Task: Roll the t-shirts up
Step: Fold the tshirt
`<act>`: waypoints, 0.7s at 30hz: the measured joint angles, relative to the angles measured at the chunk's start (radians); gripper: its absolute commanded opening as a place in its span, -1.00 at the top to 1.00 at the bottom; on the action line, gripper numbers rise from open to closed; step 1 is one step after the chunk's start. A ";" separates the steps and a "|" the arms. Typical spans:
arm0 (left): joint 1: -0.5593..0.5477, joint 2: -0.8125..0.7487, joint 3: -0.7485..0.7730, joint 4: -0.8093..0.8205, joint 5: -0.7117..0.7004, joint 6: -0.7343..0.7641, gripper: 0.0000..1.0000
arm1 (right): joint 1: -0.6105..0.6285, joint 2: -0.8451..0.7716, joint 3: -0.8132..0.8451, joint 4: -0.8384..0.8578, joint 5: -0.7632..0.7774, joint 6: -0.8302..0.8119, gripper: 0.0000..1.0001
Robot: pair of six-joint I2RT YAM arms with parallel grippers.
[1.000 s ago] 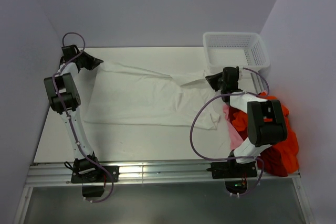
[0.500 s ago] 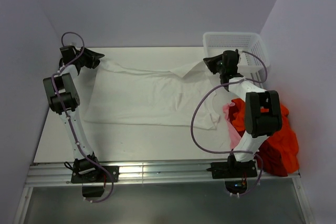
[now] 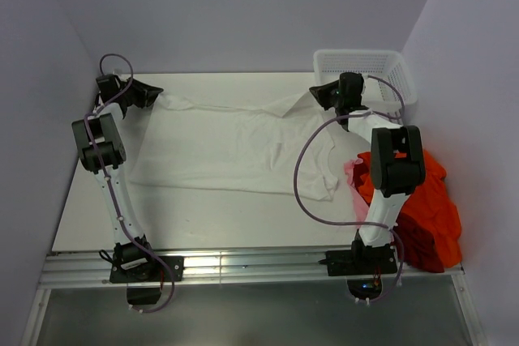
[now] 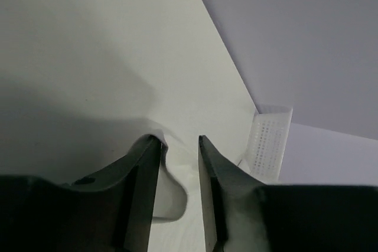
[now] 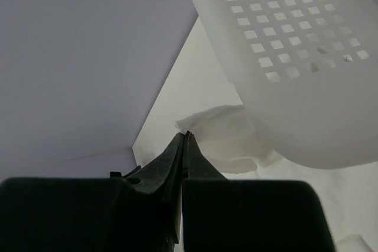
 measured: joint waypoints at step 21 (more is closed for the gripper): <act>0.013 0.022 0.023 -0.064 0.014 0.080 0.22 | -0.014 0.097 0.118 0.017 -0.042 0.095 1.00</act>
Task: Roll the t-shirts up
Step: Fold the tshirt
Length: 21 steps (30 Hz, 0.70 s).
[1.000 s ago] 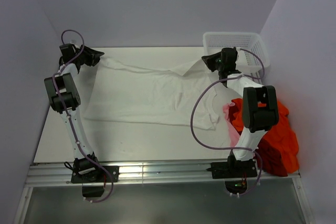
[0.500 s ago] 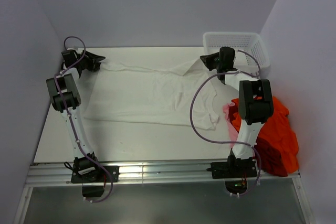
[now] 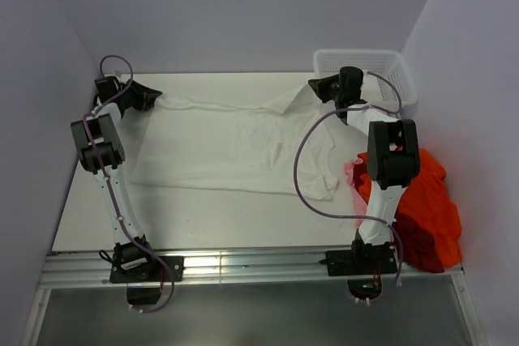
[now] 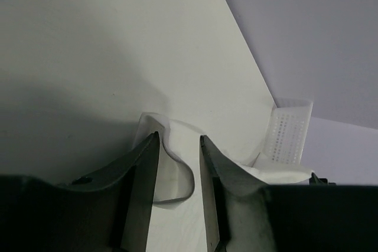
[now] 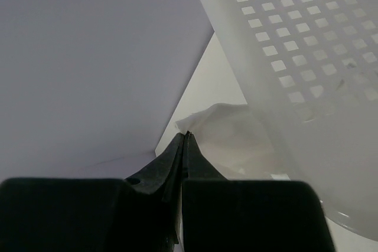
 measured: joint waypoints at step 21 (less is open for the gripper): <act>-0.007 0.000 0.052 -0.100 -0.017 0.066 0.99 | -0.008 0.003 0.002 -0.019 -0.008 0.006 1.00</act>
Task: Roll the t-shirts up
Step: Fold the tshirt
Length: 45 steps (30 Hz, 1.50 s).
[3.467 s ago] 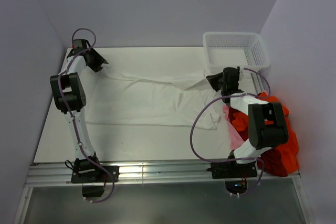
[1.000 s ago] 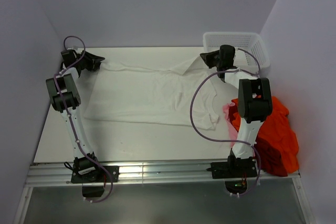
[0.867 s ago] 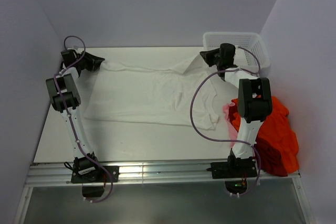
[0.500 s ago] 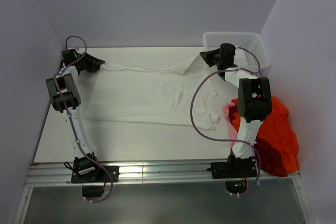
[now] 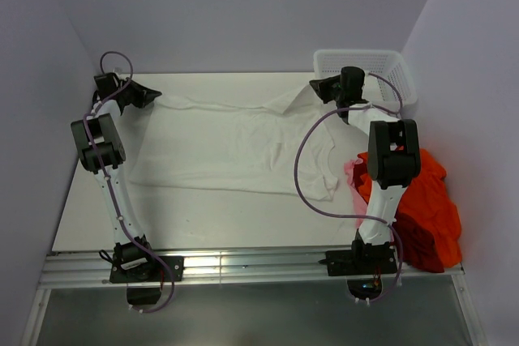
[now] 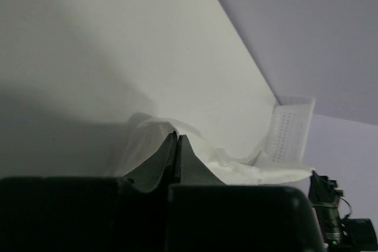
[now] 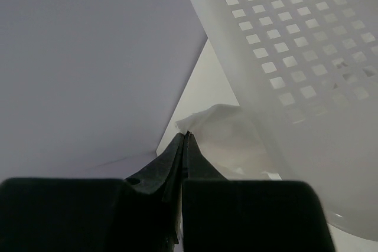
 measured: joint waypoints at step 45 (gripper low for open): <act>0.018 -0.133 -0.246 0.348 0.061 -0.204 0.99 | -0.012 0.015 0.055 -0.115 -0.015 0.043 1.00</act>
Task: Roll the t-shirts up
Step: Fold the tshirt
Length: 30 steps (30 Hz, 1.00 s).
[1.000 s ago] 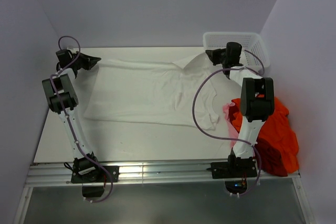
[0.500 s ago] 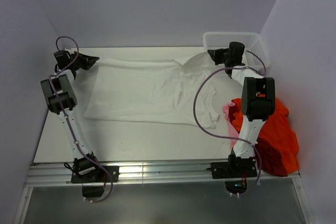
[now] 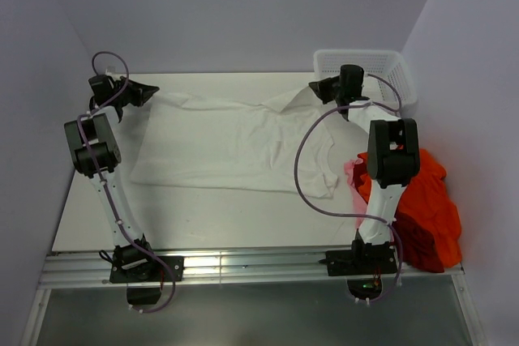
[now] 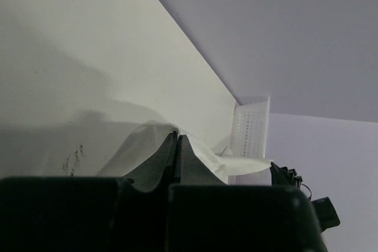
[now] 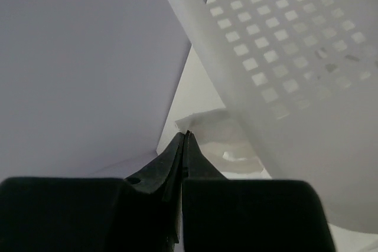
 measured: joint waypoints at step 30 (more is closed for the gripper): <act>0.014 -0.191 -0.294 0.129 -0.121 0.121 0.99 | 0.074 -0.278 -0.231 -0.037 0.113 -0.111 1.00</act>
